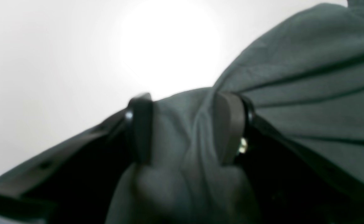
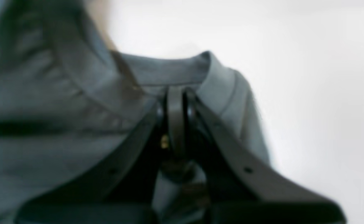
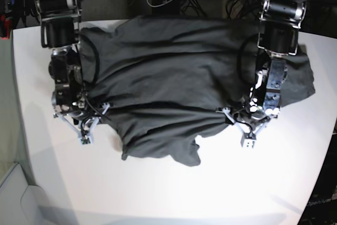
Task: Layout the t-shirt on the table in an organized manner, then fold the t-shirt properly
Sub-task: 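Regrasp the shirt collar with the right gripper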
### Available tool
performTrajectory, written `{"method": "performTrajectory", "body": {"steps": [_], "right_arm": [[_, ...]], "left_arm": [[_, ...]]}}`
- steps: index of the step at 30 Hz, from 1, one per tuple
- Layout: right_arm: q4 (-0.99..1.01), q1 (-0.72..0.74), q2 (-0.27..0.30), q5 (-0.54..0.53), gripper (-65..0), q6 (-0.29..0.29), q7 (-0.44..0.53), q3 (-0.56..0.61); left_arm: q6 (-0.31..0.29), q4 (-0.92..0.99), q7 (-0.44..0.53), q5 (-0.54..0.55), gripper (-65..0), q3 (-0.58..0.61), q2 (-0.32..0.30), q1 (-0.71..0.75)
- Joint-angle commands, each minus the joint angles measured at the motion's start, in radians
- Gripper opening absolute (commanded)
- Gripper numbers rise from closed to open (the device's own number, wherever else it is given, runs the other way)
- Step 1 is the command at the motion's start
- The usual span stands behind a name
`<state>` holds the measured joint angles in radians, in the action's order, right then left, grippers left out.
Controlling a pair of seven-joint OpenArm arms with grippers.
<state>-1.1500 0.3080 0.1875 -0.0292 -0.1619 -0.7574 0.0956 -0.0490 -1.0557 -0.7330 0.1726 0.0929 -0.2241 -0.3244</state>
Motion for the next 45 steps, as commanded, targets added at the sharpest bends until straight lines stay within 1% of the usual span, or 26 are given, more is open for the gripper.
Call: {"method": "performTrajectory", "body": {"steps": [1, 6, 10, 14, 18, 20, 21, 25, 27, 32, 34, 37, 39, 40, 42, 45], "right_arm": [[0.006, 0.012, 0.023, 0.008, -65.0, 0.0, 0.003, -0.006], [0.104, 0.035, 0.094, 0.008, -65.0, 0.003, 0.072, -0.006], [0.158, 0.059, 0.139, 0.004, -65.0, 0.003, 0.095, -0.007], [0.129, 0.089, 0.145, 0.008, -65.0, 0.003, 0.083, -0.023], [0.038, 0.105, 0.143, 0.008, -65.0, 0.003, 0.014, -0.041], [-0.029, 0.104, 0.137, 0.008, -65.0, 0.003, -0.02, -0.043], [-0.066, 0.104, 0.132, 0.007, -65.0, 0.003, -0.037, -0.043], [-0.178, 0.102, 0.089, 0.007, -65.0, 0.0, -0.109, -0.04], [-0.193, 0.104, 0.056, 0.007, -65.0, 0.0, -0.124, -0.04], [-0.183, 0.105, -0.015, 0.007, -65.0, -0.001, -0.116, -0.032], [-0.152, 0.11, -0.029, 0.007, -65.0, -0.001, -0.115, 0.011], [-0.101, 0.132, -0.035, 0.004, -65.0, -0.001, -0.113, 0.079], [-0.072, 0.142, -0.052, 0.002, -65.0, -0.001, -0.098, 0.111], [-0.061, 0.144, -0.058, 0.004, -65.0, -0.001, -0.081, 0.118], [-0.038, 0.145, -0.059, 0.005, -65.0, -0.001, -0.049, 0.131], [0.031, 0.156, -0.061, 0.005, -65.0, -0.001, 0.003, 0.16]], "left_arm": [[0.011, 0.002, -0.059, -0.031, -34.2, -0.002, -0.007, 0.001], [0.011, -0.014, -0.061, -0.031, -34.2, -0.002, -0.005, 0.001], [0.013, -0.059, -0.063, -0.029, -34.2, -0.002, -0.004, 0.006], [0.014, -0.062, -0.063, -0.029, -34.2, -0.002, 0.005, 0.005], [0.014, -0.064, -0.063, -0.029, -34.2, -0.002, 0.016, 0.003], [0.014, -0.064, -0.063, -0.029, -34.2, -0.002, 0.018, 0.001], [0.014, -0.064, -0.063, -0.029, -34.2, -0.002, 0.028, -0.002], [0.016, -0.088, -0.063, -0.031, -34.2, -0.002, 0.048, -0.003], [0.016, -0.111, -0.063, -0.031, -34.2, -0.002, 0.052, -0.002], [0.018, -0.153, -0.064, -0.031, -34.2, -0.002, 0.05, 0.0], [0.018, -0.157, -0.064, -0.031, -34.2, -0.002, 0.042, 0.0], [0.018, -0.159, -0.064, -0.034, -34.2, -0.008, 0.039, -0.002], [0.018, -0.16, -0.064, -0.029, -34.2, -0.048, 0.03, 0.001], [0.014, -0.16, -0.072, -0.029, -34.2, -0.072, 0.032, 0.003], [0.01, -0.162, -0.118, -0.029, -34.2, -0.118, 0.035, 0.001], [0.01, -0.212, -0.178, -0.029, -34.2, -0.17, 0.036, 0.001]]}}
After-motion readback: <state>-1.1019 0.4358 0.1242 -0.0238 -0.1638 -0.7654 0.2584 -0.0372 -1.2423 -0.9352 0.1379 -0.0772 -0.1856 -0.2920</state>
